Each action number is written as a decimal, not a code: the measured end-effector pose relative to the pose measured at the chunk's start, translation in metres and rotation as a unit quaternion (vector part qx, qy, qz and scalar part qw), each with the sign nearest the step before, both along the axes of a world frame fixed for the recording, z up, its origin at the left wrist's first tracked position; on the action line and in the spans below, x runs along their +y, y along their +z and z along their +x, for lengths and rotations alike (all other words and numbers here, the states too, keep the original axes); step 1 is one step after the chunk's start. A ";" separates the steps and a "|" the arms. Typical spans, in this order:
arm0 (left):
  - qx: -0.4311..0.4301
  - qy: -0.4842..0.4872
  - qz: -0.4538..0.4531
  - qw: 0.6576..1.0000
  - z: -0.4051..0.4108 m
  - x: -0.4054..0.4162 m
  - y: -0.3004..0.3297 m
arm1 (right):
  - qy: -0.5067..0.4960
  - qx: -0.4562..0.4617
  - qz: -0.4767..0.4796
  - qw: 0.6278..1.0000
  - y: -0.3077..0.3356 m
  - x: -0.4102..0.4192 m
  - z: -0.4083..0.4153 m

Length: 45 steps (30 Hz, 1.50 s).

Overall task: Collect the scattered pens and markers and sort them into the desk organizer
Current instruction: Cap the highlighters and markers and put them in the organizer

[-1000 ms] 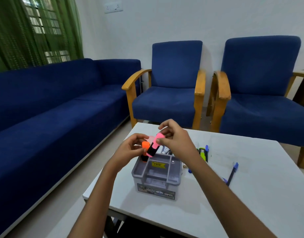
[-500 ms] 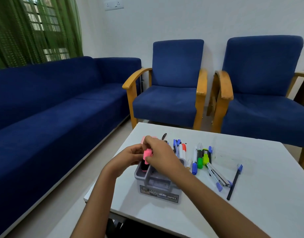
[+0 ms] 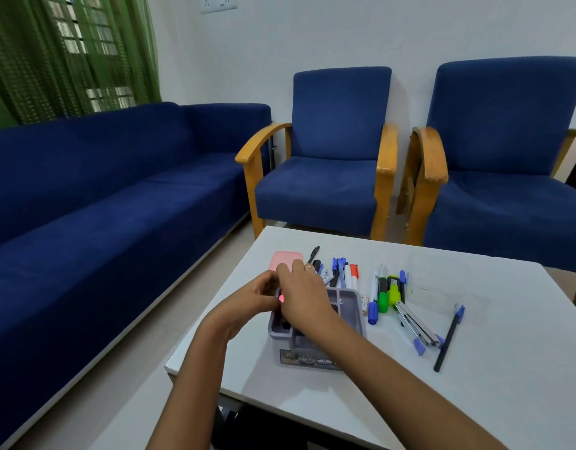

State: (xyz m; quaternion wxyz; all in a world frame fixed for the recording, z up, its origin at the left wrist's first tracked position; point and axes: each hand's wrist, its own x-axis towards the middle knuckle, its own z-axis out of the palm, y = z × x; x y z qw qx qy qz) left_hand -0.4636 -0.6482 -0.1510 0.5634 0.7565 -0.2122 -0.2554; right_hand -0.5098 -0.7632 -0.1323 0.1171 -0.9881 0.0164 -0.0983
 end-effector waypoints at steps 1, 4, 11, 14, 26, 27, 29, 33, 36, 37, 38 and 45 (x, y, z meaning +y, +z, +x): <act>-0.006 0.001 0.011 1.000 0.000 -0.001 0.002 | -0.003 0.002 -0.005 1.000 0.000 -0.002 0.000; -0.013 0.008 0.037 0.999 -0.001 -0.007 0.006 | -0.012 0.016 -0.032 0.999 0.003 -0.008 -0.002; -0.040 0.030 0.060 0.997 -0.007 -0.011 0.003 | 0.028 0.111 0.162 0.980 0.033 -0.044 -0.020; -0.043 0.032 0.068 0.996 -0.008 -0.012 0.005 | -0.059 0.007 0.232 0.971 0.053 -0.095 -0.015; -0.032 0.022 0.084 0.996 -0.009 -0.013 0.008 | -0.083 0.262 0.008 0.961 -0.014 -0.167 -0.011; -0.031 0.025 0.083 0.996 -0.010 -0.013 0.008 | -0.087 0.255 0.009 0.963 -0.016 -0.167 -0.010; -0.030 0.027 0.081 0.996 -0.011 -0.012 0.008 | -0.094 0.228 0.000 0.969 -0.018 -0.168 -0.009; -0.034 0.027 0.082 0.996 -0.013 -0.012 0.009 | -0.103 0.208 -0.011 0.973 -0.019 -0.168 -0.009; -0.035 0.032 0.075 0.996 -0.015 -0.013 0.009 | -0.137 0.137 0.057 0.979 -0.006 -0.164 -0.012; -0.035 0.035 0.073 0.996 -0.016 -0.013 0.009 | -0.144 0.096 0.108 0.979 0.002 -0.161 -0.014; -0.036 0.040 0.070 0.996 -0.017 -0.014 0.008 | -0.141 0.056 0.180 0.972 0.010 -0.158 -0.015; -0.087 0.080 0.067 0.991 -0.030 -0.021 -0.004 | 0.047 0.115 0.663 0.738 0.049 -0.105 -0.037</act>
